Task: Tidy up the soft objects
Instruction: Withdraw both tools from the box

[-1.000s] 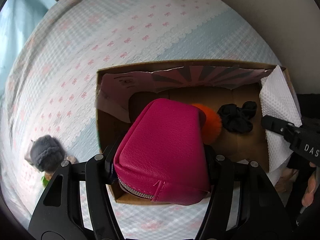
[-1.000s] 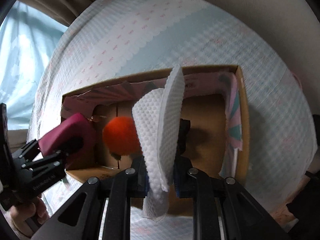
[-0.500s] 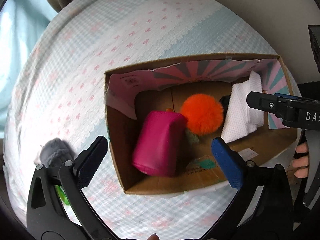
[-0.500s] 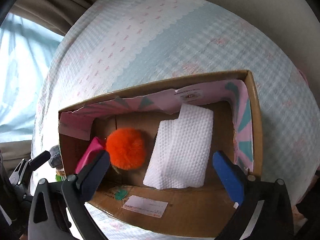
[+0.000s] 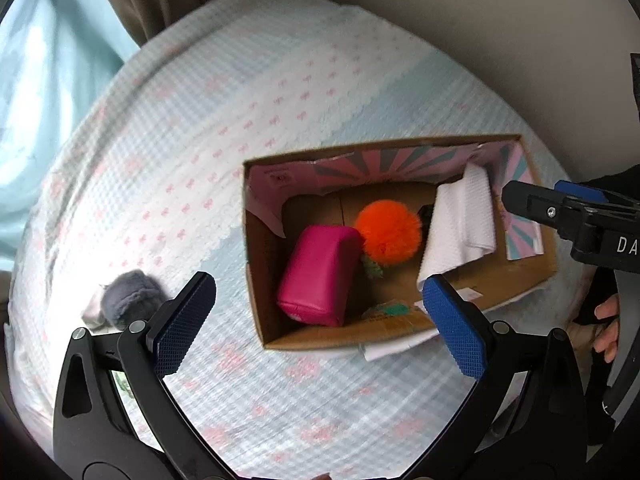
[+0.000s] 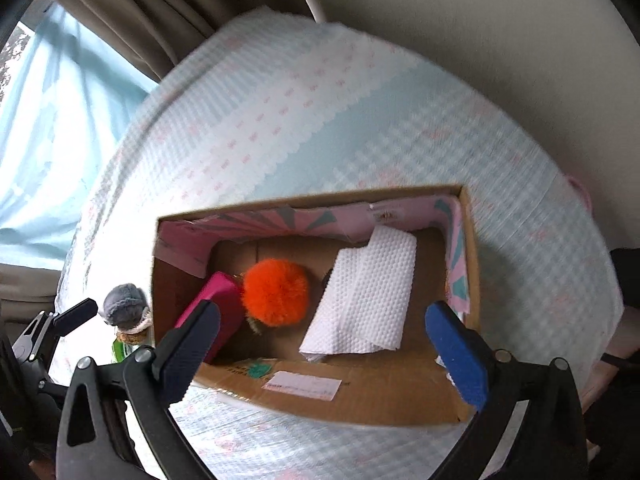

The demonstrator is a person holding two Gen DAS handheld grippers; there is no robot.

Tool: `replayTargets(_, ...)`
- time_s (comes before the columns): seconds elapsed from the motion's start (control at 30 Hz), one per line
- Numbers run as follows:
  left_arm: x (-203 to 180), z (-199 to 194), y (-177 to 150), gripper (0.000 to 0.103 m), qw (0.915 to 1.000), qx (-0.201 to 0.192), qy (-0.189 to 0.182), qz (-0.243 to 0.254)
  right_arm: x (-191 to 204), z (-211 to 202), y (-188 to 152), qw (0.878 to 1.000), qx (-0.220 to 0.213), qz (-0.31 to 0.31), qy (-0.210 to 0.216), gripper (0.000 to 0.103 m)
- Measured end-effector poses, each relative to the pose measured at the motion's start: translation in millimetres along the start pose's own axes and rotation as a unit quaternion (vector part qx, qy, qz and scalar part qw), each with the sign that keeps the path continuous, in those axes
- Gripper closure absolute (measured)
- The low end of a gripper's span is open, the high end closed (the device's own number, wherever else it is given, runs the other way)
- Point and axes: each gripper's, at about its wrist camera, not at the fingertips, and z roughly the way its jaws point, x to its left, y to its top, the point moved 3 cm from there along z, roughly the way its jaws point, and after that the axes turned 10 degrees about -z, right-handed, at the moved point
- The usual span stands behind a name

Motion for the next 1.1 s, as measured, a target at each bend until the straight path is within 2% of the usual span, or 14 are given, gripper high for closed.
replayTargets(0.2, 4.8, -57.6, -7.5, 0.0, 0.9989, -0.046, -0.006, 0.004, 19.4, -61.9, -6.4, 0.999, -0.04, 0.001, -0.011, 0.001)
replayTargets(0.5, 33.6, -142.3, -38.7, 0.0, 0.9937, -0.111, -0.014, -0.002, 74.4, -147.1, -35.9, 0.993, -0.098, -0.032, -0.05, 0.001)
replayTargets(0.73, 72.5, -192.4, -77.6, 0.0, 0.9891, -0.145, -0.018, -0.022, 115.0, -187.8, -69.6, 0.987, -0.133, -0.045, -0.073, 0.001)
replayTargets(0.87, 97.9, -212.9, -103.3, 0.0, 0.9866, -0.159, -0.019, -0.031, 142.5, -203.3, -94.3, 0.984, -0.154, -0.05, -0.068, 0.001)
replayTargets(1.1, 155.9, -237.6, -146.7, 0.0, 0.983, -0.173, -0.01, -0.061, 203.8, -218.2, -124.0, 0.976, -0.184, -0.083, -0.087, 0.001)
